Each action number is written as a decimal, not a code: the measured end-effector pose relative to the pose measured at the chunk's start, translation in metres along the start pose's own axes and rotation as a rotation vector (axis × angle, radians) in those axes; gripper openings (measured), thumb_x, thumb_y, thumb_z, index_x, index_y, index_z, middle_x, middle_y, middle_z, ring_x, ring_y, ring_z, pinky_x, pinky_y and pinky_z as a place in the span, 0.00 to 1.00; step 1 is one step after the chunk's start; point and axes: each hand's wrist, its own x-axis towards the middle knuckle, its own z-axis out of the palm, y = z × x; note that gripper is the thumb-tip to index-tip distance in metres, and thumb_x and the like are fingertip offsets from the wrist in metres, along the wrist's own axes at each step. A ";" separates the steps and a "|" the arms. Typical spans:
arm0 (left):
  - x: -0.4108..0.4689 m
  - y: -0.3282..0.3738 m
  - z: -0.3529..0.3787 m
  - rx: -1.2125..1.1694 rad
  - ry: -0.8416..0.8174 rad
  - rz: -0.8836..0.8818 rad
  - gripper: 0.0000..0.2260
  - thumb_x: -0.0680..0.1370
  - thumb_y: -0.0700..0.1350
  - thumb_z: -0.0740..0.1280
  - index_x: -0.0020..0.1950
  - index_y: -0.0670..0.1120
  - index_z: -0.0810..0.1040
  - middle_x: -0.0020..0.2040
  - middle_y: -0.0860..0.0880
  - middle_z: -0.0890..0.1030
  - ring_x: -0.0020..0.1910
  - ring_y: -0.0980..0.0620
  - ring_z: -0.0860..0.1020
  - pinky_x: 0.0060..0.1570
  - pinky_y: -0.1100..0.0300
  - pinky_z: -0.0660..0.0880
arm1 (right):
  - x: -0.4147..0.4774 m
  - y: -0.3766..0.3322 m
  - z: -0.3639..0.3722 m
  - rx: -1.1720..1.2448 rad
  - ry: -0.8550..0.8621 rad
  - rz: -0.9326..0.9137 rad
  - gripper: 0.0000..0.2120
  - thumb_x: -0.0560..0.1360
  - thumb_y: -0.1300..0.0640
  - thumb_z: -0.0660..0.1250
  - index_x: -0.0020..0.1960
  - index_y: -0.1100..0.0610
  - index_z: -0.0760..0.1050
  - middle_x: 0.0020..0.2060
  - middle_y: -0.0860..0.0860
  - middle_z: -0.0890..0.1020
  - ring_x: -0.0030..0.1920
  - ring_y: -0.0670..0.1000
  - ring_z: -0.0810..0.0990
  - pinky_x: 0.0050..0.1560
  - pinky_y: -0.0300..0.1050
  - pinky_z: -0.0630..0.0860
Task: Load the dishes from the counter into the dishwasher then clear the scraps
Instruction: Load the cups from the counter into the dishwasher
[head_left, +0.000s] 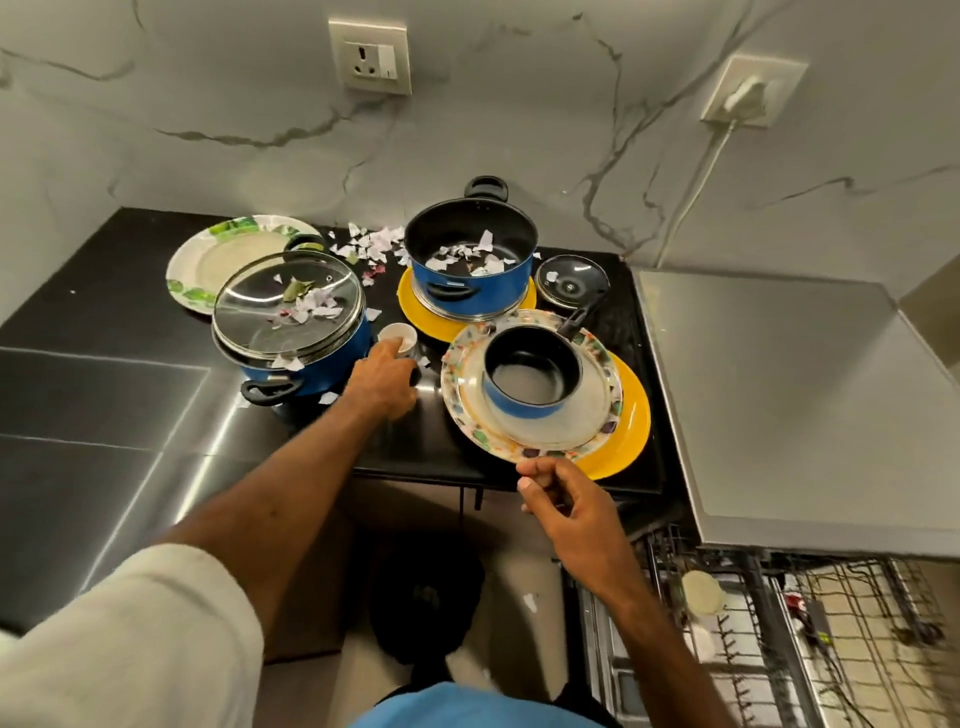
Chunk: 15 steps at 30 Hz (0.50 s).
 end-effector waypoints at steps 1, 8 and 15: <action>0.007 -0.002 0.000 0.042 -0.028 0.012 0.25 0.78 0.51 0.70 0.75 0.49 0.72 0.81 0.45 0.57 0.80 0.42 0.55 0.75 0.40 0.59 | -0.002 -0.001 0.001 0.003 0.008 0.006 0.06 0.81 0.53 0.72 0.57 0.46 0.81 0.46 0.46 0.86 0.47 0.48 0.85 0.52 0.46 0.84; 0.038 -0.012 0.008 0.126 -0.012 0.045 0.21 0.78 0.48 0.69 0.71 0.48 0.76 0.73 0.45 0.70 0.74 0.43 0.66 0.73 0.43 0.62 | -0.002 0.003 0.003 -0.031 0.017 0.063 0.07 0.81 0.52 0.71 0.57 0.43 0.82 0.47 0.43 0.86 0.48 0.48 0.85 0.51 0.46 0.84; 0.020 -0.013 0.005 -0.218 0.240 0.071 0.11 0.77 0.41 0.70 0.58 0.50 0.86 0.59 0.48 0.84 0.58 0.47 0.80 0.63 0.48 0.76 | 0.015 -0.004 0.015 -0.001 -0.024 0.043 0.08 0.81 0.51 0.71 0.59 0.42 0.81 0.48 0.47 0.84 0.49 0.52 0.84 0.54 0.53 0.84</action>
